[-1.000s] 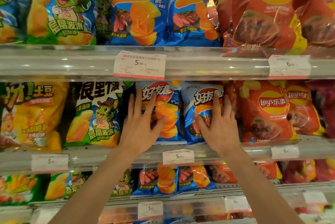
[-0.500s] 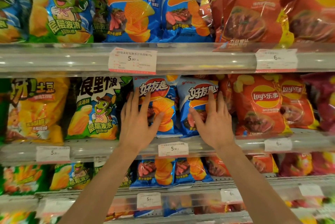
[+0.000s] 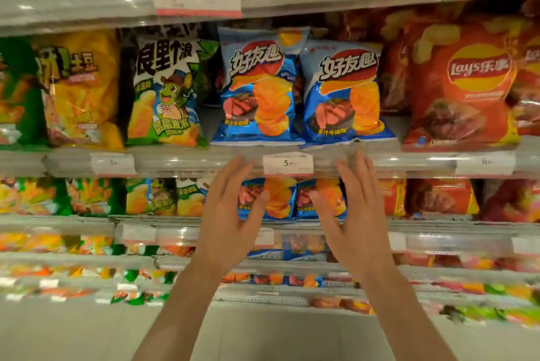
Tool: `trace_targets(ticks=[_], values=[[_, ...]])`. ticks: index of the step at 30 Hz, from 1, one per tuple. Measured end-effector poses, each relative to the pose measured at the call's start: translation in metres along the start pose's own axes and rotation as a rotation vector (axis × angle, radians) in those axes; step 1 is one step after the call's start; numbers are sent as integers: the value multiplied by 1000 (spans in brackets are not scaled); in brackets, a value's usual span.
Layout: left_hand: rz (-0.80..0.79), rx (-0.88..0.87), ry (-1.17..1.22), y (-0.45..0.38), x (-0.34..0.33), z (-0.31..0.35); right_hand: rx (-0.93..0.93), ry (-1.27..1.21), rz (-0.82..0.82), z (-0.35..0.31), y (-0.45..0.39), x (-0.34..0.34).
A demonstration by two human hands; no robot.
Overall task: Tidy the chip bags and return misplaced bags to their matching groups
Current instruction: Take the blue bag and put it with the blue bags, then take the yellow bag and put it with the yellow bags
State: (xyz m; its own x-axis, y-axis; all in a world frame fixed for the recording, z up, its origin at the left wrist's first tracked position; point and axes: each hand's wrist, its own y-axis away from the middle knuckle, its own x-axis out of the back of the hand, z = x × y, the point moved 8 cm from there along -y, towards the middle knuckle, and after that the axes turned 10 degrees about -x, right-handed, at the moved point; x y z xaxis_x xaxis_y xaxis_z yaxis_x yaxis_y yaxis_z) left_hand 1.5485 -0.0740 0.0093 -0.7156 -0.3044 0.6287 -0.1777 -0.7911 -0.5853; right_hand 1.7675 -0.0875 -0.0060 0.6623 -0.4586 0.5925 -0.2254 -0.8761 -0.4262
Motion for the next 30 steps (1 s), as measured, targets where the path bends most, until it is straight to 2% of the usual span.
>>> trace_targets(ticks=[4,7,11,14,21,25,30], values=[[-83,137,76,37,-2,-14,-140,-102,-105,11,36,-15],[-74,209,164,53,5,-23,-247,-191,-197,13,58,-32],[-142,271,225,71,15,-56,-376,-193,-243,15,84,-58],[-180,285,266,79,32,-86,-431,-194,-215,2,95,-74],[-230,232,343,91,116,-176,-518,-141,-119,-80,123,-142],[-237,266,386,101,171,-230,-547,-111,-65,-139,141,-182],[-190,325,444,111,224,-269,-528,-60,-82,-187,155,-220]])
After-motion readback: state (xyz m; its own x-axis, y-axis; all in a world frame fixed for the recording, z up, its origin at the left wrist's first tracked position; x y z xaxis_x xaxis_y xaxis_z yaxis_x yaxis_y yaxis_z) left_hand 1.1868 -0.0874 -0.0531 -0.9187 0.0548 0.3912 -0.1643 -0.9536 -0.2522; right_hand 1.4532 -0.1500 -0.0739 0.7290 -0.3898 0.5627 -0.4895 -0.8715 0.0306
